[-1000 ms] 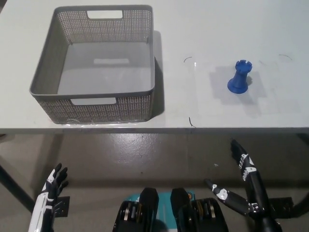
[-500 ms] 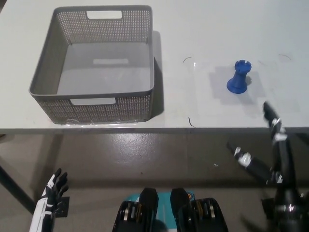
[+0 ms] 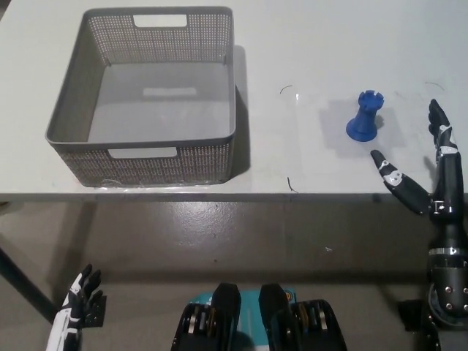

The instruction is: Use the right hand to pick up a chess pieces and put it into a container on the left hand side

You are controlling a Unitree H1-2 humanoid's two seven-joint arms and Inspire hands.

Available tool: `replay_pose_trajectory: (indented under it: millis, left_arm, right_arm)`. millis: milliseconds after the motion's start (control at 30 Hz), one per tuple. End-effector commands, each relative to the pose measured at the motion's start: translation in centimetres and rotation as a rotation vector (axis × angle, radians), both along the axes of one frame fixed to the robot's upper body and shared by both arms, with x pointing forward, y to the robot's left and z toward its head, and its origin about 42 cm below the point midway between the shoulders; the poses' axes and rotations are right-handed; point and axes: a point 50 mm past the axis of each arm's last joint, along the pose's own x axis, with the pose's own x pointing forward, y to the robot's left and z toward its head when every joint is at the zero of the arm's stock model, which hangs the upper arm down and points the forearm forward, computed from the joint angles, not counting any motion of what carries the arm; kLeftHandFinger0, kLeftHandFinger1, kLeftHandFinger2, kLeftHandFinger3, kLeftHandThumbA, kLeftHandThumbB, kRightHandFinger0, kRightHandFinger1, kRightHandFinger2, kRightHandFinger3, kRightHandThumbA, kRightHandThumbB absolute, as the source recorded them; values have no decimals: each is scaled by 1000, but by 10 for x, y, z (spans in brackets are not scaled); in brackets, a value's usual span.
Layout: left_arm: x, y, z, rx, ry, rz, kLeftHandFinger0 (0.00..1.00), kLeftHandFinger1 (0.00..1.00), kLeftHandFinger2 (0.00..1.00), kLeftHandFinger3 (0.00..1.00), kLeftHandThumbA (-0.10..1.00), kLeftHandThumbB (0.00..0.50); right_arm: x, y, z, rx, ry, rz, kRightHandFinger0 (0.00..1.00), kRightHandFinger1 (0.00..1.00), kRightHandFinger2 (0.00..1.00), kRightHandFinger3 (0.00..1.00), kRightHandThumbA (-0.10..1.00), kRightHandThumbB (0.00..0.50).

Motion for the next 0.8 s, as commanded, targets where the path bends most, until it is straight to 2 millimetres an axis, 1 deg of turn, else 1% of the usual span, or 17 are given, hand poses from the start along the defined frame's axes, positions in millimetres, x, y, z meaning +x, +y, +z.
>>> replay_pose_trajectory:
  millis: [0, 33, 100, 133, 200, 233, 267, 300, 333, 400, 467, 533, 567, 667, 767]
  left_arm:
    - [4, 4, 8, 2, -55, 6, 1000, 1000, 1000, 1000, 1000, 51]
    - [5, 5, 9, 6, -56, 4, 1000, 1000, 1000, 1000, 1000, 44]
    - [14, 6, 15, 7, -67, 7, 1000, 1000, 1000, 1000, 1000, 46]
    - [15, 6, 17, 8, -69, 10, 1000, 1000, 1000, 1000, 1000, 49]
    - [16, 7, 16, 9, -67, 14, 1000, 1000, 1000, 1000, 1000, 47]
    - [15, 7, 16, 10, -66, 14, 1000, 1000, 1000, 1000, 1000, 53]
    - [12, 8, 15, 11, -60, 13, 1000, 1000, 1000, 1000, 1000, 44]
    - [8, 8, 14, 10, -52, 13, 1000, 1000, 1000, 1000, 1000, 37]
    - [3, 9, 13, 7, -43, 15, 1000, 1000, 1000, 1000, 1000, 47]
    - [5, 11, 13, 5, -47, 17, 1000, 1000, 1000, 1000, 1000, 59]
    - [9, 12, 16, 12, -59, 14, 1000, 1000, 1000, 1000, 1000, 53]
    - [15, 10, 18, 8, -74, 13, 1000, 1000, 1000, 1000, 1000, 59]
    - [16, 10, 19, 12, -82, 11, 1000, 1000, 1000, 1000, 1000, 51]
    - [14, 10, 18, 19, -75, 10, 1000, 1000, 1000, 1000, 1000, 51]
    - [16, 10, 18, 8, -70, 8, 1000, 1000, 1000, 1000, 1000, 54]
  right_arm:
    - [21, -5, 21, 13, -59, -13, 1000, 1000, 1000, 1000, 858, 297]
    - [25, -4, 22, 11, -53, -10, 1000, 1000, 1000, 1000, 859, 286]
    - [41, 1, 27, 14, -49, -8, 1000, 1000, 1000, 1000, 862, 278]
    - [46, 3, 28, 20, -43, -4, 1000, 1000, 1000, 1000, 868, 293]
    - [51, 4, 26, 31, -35, 9, 1000, 1000, 1000, 1000, 873, 297]
    - [53, 4, 26, 30, -33, 8, 1000, 1000, 1000, 1000, 867, 295]
    - [60, 4, 28, 24, -23, 9, 1000, 1000, 1000, 1000, 881, 309]
    - [61, 3, 26, 21, -21, 10, 1000, 1000, 1000, 1000, 880, 310]
    - [62, 3, 25, 9, -17, 7, 1000, 1000, 1000, 1000, 879, 310]
    - [68, 4, 30, -6, -24, 10, 1000, 1000, 1000, 1000, 880, 306]
    - [80, 4, 40, -44, -23, 10, 1000, 1000, 1000, 1000, 878, 321]
    - [89, 3, 48, -71, -14, 17, 1000, 1000, 1000, 1000, 879, 324]
    - [93, 4, 51, -87, -7, 21, 1000, 1000, 1000, 1000, 872, 318]
    - [103, 5, 53, -111, 5, 31, 1000, 1000, 1000, 1000, 775, 319]
    - [113, 3, 55, -138, 22, 30, 1000, 1000, 1000, 1000, 758, 326]
